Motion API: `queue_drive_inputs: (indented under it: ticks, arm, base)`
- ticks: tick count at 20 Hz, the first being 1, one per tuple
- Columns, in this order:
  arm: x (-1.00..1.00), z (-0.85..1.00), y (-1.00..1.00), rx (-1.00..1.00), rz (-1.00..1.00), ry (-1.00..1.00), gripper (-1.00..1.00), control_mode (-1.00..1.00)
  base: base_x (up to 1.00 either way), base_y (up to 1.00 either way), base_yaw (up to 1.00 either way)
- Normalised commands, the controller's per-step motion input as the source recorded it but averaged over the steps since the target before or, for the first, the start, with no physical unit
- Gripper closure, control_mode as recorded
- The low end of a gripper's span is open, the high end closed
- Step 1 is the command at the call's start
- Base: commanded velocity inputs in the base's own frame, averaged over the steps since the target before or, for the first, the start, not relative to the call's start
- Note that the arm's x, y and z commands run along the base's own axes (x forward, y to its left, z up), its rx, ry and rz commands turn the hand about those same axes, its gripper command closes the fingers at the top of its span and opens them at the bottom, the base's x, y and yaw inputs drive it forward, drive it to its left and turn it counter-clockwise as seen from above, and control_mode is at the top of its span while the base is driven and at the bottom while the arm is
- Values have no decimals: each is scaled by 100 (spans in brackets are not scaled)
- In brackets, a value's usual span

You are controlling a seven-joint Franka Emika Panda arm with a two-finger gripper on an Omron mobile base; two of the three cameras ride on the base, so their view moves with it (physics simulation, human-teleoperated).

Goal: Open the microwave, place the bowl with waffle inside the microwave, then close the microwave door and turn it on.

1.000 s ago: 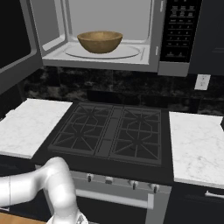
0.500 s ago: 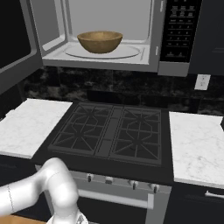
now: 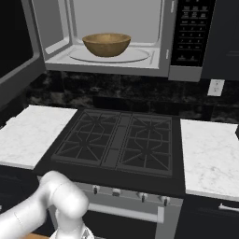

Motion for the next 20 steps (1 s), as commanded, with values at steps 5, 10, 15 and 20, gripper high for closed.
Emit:
queue_drive_inputs:
  ticks: [5,10,15,20]
  arm:
    - [0,11,-92,9,11,0,-100,-100]
    - [10,1,-69,4,17,2,-100,-100]
    - [49,-1,-55,0,19,5,-100,-100]
    - [65,0,-52,0,23,0,-100,-100]
  base:
    - [0,0,0]
    - [0,0,0]
    - [0,0,0]
    - [0,0,0]
